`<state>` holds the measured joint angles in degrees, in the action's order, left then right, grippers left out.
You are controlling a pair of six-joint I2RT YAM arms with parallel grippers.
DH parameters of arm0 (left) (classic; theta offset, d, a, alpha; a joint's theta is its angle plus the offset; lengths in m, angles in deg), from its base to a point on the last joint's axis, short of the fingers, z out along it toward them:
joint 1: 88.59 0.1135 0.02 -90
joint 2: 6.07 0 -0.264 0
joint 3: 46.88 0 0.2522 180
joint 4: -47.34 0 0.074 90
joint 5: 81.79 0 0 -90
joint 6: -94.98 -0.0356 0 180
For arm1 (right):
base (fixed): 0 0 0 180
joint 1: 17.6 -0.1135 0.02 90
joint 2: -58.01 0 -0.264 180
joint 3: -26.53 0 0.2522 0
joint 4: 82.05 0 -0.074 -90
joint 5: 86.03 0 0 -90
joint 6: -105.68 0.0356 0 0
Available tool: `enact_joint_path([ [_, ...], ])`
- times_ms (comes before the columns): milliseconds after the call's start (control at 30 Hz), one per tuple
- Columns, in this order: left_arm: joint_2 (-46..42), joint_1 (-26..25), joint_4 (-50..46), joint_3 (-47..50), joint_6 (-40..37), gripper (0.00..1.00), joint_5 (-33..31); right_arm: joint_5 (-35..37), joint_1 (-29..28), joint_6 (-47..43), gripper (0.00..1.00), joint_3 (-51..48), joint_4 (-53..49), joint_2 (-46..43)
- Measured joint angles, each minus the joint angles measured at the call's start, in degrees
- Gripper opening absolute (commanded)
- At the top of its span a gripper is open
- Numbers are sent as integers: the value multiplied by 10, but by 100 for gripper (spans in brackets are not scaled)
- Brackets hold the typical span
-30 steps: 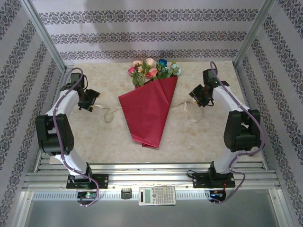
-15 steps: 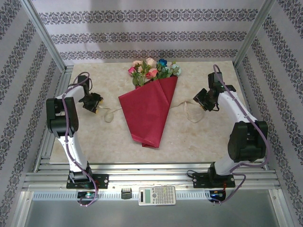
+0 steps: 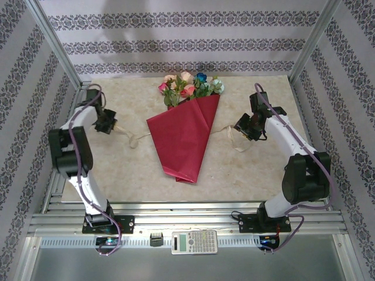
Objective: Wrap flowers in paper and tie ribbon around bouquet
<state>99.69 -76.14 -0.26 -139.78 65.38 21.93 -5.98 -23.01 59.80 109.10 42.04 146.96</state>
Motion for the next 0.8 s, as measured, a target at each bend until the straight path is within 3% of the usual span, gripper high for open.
enact_joint_path([
  [200,-228,41,8,-3,-7,0,-39,2,0,-10,38,2,-4,-7],
  [400,-266,24,35,-28,2,0,5,0,-2,-17,38,13,-9,-7],
  [500,-229,-26,105,-38,19,0,79,-1,-4,-23,38,16,-10,-7],
  [633,-109,-157,179,-116,24,0,189,-6,-4,-25,38,16,-10,-8],
  [800,29,-294,204,-194,23,0,251,-15,1,-25,38,3,-10,-25],
])
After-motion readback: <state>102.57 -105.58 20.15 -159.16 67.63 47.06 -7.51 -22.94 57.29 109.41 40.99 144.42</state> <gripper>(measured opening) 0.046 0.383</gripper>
